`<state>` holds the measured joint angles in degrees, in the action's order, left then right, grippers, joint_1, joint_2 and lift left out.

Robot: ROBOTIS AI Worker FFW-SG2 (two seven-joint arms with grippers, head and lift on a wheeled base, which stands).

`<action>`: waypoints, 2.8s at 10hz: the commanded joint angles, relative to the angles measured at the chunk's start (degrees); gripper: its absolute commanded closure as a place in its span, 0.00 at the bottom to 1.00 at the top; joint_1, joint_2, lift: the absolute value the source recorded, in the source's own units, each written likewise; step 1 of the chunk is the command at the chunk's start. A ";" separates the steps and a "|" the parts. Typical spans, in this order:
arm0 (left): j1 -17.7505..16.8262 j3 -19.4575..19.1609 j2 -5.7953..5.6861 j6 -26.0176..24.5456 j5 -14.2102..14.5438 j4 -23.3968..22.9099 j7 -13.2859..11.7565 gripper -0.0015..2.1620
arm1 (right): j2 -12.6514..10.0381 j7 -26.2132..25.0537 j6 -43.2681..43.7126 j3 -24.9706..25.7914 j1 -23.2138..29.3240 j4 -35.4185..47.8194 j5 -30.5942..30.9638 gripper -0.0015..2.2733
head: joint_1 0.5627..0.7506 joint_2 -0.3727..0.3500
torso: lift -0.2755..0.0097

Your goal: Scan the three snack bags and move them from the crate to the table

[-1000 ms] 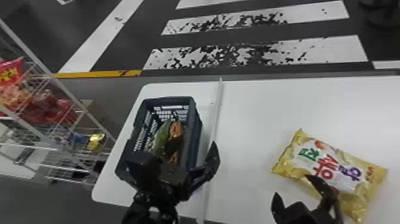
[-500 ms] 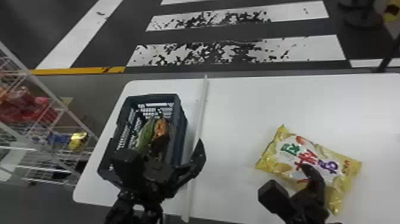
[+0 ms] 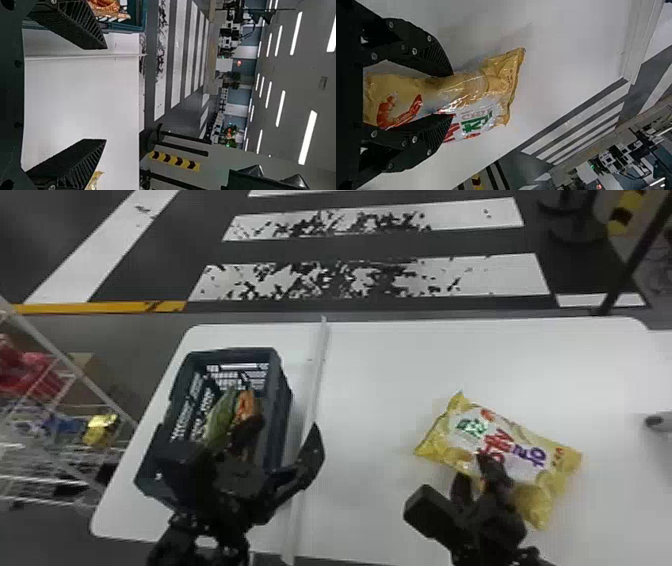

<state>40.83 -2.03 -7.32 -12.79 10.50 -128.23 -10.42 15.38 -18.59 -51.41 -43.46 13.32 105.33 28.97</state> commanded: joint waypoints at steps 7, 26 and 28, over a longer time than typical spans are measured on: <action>1.53 0.36 -0.07 0.17 0.48 -1.93 -0.74 0.02 | 2.37 11.99 1.53 24.91 9.00 21.14 -26.07 0.99 | 0.70 0.66 | 0.75; 1.62 4.14 -0.77 0.17 -3.03 -0.88 0.05 0.02 | 0.79 39.50 2.58 64.11 -5.41 -2.68 -53.84 0.00 | 0.70 0.17 | 0.75; 1.62 4.14 -1.38 -0.18 -3.03 -1.23 -0.04 0.02 | 0.88 39.50 9.79 61.03 -1.89 0.66 -47.60 0.01 | 0.70 0.15 | 0.75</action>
<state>42.45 2.17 -8.50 -12.88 7.47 -129.32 -10.45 16.24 20.95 -43.35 18.21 10.44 105.07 -19.78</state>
